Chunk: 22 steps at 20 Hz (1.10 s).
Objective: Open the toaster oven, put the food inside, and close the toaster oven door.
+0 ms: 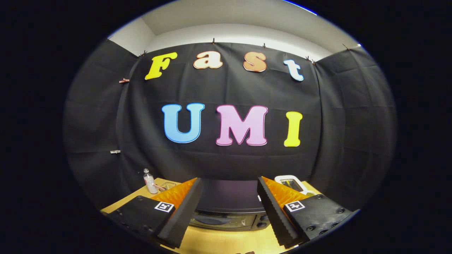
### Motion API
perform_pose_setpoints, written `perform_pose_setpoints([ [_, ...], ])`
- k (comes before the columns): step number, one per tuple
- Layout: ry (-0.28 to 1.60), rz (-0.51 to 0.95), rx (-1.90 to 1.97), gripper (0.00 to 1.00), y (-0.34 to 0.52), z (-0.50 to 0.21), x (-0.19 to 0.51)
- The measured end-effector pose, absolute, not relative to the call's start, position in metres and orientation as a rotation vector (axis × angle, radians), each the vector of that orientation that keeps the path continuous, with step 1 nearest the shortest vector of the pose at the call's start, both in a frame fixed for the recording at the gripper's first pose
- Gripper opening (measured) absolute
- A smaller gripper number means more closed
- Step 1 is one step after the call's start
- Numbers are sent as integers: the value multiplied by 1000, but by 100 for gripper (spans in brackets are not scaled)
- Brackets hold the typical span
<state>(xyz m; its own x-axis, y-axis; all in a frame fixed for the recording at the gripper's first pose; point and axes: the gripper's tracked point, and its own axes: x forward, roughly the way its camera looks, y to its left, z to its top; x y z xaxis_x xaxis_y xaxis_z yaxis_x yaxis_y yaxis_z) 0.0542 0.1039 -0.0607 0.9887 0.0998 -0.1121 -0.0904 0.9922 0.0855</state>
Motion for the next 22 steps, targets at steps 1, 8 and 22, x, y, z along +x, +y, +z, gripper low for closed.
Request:
perform_pose_setpoints([
  [1,139,92,91,98,111,-72,60],
  [8,348,87,111,98,146,-164,93],
  [22,527,61,65,99,155,-245,100],
])
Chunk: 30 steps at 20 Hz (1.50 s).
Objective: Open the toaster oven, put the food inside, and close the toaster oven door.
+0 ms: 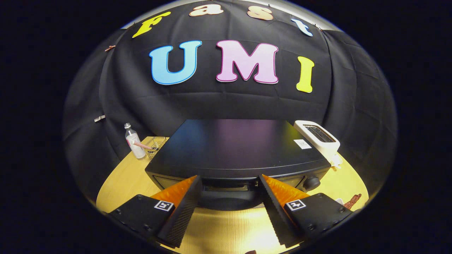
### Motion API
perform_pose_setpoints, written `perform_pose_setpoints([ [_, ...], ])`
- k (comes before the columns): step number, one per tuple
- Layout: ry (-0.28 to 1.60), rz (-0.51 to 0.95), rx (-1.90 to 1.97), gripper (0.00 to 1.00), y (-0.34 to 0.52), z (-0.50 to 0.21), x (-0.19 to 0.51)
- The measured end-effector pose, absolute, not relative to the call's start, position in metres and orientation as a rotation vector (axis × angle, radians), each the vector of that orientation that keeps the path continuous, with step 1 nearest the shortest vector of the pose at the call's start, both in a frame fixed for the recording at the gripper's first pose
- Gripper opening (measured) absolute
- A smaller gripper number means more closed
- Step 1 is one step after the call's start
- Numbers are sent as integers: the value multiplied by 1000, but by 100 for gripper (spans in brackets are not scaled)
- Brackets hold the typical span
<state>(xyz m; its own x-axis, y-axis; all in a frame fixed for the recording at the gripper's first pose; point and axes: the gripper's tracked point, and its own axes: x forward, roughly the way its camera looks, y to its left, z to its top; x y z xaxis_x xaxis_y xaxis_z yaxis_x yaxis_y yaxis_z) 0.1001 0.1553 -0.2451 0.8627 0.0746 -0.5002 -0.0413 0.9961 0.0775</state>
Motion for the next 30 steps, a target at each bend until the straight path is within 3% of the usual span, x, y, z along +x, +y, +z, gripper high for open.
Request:
perform_pose_setpoints([
  [30,860,170,41,98,151,-346,-67],
])
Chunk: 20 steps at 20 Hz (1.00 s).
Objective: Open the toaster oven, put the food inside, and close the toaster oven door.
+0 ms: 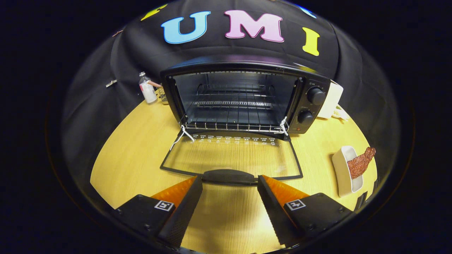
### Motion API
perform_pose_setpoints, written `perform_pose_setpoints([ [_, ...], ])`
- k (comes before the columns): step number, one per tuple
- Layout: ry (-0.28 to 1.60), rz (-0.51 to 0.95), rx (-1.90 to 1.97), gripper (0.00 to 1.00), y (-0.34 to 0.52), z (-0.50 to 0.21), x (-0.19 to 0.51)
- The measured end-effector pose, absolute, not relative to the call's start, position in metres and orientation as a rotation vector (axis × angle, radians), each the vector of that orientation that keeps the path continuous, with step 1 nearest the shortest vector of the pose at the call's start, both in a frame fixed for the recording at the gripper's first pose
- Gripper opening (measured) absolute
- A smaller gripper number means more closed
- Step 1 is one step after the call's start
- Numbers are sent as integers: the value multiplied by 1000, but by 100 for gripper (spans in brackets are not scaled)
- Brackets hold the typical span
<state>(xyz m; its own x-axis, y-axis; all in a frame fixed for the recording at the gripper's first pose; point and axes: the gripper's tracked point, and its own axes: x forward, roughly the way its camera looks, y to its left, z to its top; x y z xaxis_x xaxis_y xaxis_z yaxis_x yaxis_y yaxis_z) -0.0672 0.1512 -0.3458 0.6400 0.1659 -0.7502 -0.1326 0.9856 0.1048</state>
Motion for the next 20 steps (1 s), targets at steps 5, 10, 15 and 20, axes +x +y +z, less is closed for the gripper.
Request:
perform_pose_setpoints([
  [5,787,263,66,98,146,-299,-69],
  [10,668,369,62,98,110,-224,-69],
  [15,659,410,3,98,33,-195,-61],
  [20,713,346,-44,98,-64,-208,-52],
])
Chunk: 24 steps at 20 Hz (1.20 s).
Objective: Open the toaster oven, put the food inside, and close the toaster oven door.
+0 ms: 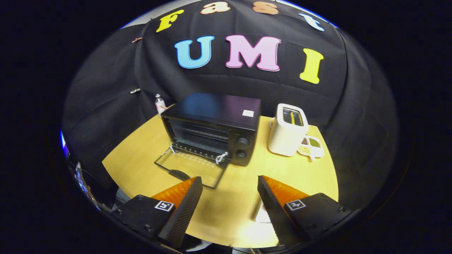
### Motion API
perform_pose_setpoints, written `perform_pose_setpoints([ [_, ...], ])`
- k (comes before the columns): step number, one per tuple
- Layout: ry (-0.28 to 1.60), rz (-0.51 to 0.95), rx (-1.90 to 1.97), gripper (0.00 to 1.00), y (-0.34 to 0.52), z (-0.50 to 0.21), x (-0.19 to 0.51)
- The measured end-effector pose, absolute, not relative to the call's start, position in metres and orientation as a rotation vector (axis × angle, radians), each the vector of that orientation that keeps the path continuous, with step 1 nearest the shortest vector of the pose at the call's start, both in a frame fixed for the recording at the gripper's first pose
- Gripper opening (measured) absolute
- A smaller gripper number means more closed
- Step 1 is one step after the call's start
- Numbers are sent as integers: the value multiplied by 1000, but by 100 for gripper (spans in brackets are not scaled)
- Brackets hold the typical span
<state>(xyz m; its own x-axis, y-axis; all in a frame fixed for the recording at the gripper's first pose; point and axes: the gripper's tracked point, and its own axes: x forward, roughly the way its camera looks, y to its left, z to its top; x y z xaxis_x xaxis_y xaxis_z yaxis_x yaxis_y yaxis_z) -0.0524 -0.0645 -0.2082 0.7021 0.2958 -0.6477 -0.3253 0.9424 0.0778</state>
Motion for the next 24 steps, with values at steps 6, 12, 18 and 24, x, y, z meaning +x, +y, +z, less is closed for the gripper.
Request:
perform_pose_setpoints([
  [6,817,281,-20,98,-159,-251,-28],
  [12,1033,334,157,98,-203,-320,-14],
  [18,1215,448,287,83,-205,-372,-15],
  [24,1281,584,459,24,-186,-371,-26],
])
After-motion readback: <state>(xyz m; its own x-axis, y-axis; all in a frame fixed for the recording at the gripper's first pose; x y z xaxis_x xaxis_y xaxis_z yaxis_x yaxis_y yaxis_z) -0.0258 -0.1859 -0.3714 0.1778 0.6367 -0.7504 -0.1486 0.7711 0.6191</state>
